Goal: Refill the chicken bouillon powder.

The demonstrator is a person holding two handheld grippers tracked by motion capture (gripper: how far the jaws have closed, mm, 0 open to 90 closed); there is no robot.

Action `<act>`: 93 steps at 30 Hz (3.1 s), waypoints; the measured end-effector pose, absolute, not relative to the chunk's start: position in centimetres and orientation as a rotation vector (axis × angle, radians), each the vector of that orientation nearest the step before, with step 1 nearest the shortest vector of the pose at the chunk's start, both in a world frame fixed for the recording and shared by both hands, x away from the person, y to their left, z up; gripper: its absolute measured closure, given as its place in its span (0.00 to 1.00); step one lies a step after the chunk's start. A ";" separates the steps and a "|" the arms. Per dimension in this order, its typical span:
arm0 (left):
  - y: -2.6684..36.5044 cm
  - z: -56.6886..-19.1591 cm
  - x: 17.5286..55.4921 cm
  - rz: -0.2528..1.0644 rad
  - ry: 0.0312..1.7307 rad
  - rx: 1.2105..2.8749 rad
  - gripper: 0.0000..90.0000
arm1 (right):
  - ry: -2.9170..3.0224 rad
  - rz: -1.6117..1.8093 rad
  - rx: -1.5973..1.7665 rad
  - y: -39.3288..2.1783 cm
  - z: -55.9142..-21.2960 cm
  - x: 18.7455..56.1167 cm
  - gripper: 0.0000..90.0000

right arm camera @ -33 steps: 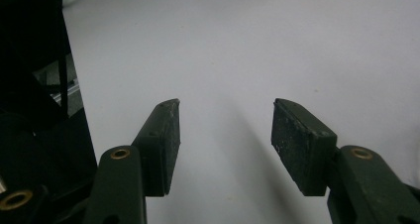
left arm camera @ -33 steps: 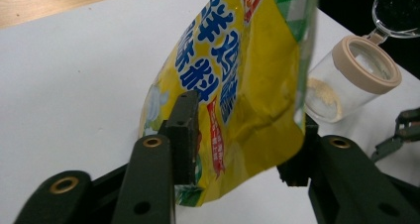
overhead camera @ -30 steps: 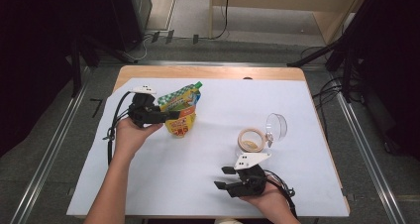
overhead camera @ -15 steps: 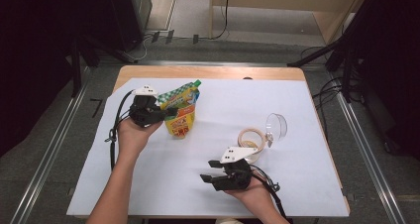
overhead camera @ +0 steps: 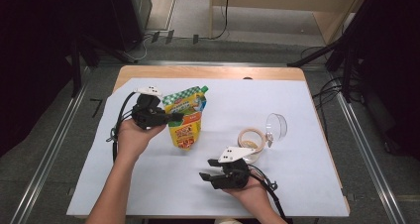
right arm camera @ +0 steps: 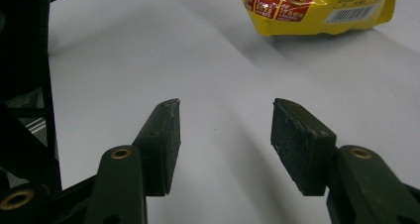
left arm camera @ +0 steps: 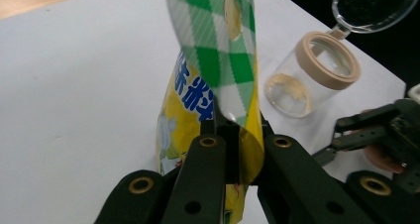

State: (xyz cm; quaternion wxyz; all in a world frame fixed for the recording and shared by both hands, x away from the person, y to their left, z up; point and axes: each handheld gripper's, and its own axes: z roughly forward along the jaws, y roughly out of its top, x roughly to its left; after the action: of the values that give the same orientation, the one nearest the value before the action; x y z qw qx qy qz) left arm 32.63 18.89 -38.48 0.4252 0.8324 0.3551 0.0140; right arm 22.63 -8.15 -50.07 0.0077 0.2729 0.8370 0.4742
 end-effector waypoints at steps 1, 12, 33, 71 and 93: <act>18.7 -38.3 32.6 0.025 0.875 2.082 1.00 | 2.620 1.479 0.854 -8.1 -50.1 22.6 0.52; 17.3 -36.0 30.7 -0.034 0.783 2.087 1.00 | 2.606 1.491 0.864 -8.4 -50.6 23.1 0.54; 14.2 -32.7 26.8 -0.141 0.569 2.158 1.00 | 2.435 1.457 1.043 -9.9 -51.0 24.3 0.82; 10.8 -35.1 27.4 -0.121 0.699 2.075 0.84 | 2.507 1.457 0.752 -7.6 -49.4 20.2 0.81; 8.0 -36.9 27.4 -0.100 0.719 2.156 0.68 | 2.538 1.599 0.708 -6.8 -48.2 18.9 0.77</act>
State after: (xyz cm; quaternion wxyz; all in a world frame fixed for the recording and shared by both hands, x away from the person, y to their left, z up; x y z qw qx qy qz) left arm 27.36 8.01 -36.92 0.4198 0.8602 0.2868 -0.0399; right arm 18.95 -6.79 -48.15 0.0298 0.2296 0.8231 0.5186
